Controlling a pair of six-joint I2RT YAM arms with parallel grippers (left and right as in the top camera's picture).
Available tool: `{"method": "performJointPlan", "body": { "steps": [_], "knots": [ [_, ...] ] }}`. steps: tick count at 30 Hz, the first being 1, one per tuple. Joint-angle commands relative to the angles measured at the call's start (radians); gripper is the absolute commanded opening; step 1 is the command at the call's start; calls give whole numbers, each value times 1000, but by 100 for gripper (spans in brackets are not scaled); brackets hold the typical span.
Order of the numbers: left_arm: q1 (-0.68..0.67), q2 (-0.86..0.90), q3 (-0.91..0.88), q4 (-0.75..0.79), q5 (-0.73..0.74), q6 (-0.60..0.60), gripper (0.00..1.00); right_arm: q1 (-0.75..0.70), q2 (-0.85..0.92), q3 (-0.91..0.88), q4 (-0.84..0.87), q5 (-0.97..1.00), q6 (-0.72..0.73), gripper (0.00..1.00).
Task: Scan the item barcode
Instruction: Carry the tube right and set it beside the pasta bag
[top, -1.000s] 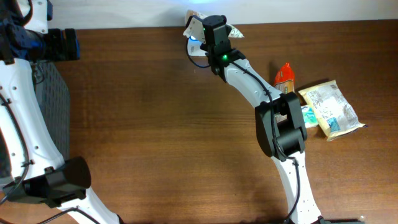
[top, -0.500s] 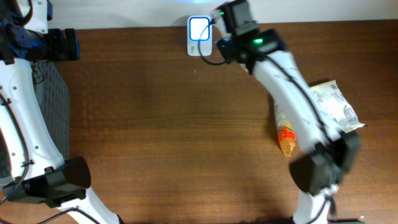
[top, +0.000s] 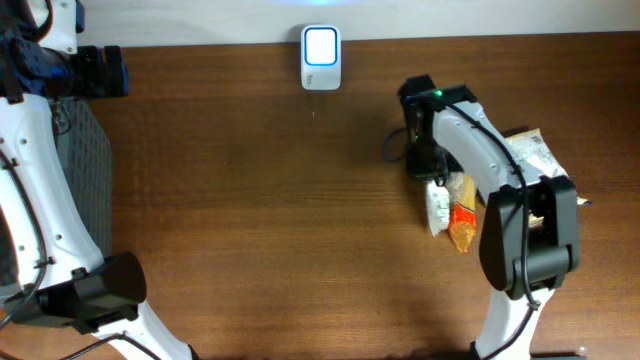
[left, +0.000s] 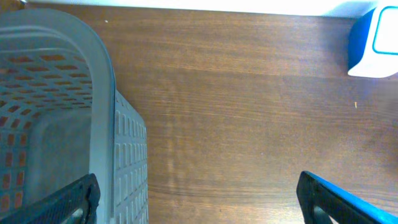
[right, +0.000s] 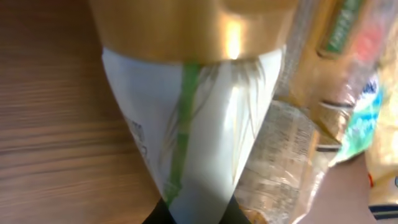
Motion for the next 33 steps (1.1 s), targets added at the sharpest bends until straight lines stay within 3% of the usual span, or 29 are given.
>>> {"method": "performJointPlan", "body": {
  "steps": [1, 3, 10, 11, 12, 18, 22, 25, 29, 33],
  "knots": [
    [6, -2, 4, 2, 8, 16, 99, -43, -14, 10, -16, -2, -31, 73],
    [6, -2, 4, 2, 8, 16, 99, -55, -31, 42, -53, -39, -90, 85],
    [6, -2, 4, 2, 8, 16, 99, -54, -361, 452, -368, -127, -106, 86],
    [6, -2, 4, 2, 8, 16, 99, -54, -411, 496, -384, -127, -106, 99],
    [6, -2, 4, 2, 8, 16, 99, -54, -481, 536, -378, -126, -106, 99],
    [6, -2, 4, 2, 8, 16, 99, -55, -752, 551, -435, -70, -140, 99],
    [6, -2, 4, 2, 8, 16, 99, -55, -856, 541, -471, -30, -16, 99],
    [6, -2, 4, 2, 8, 16, 99, -86, -961, 399, -394, -31, -16, 99],
    [6, -2, 4, 2, 8, 16, 99, -163, -1224, -104, 21, -40, -19, 99],
    [6, -2, 4, 2, 8, 16, 99, -239, -1487, -619, 437, -170, -21, 99]
  ]
}}
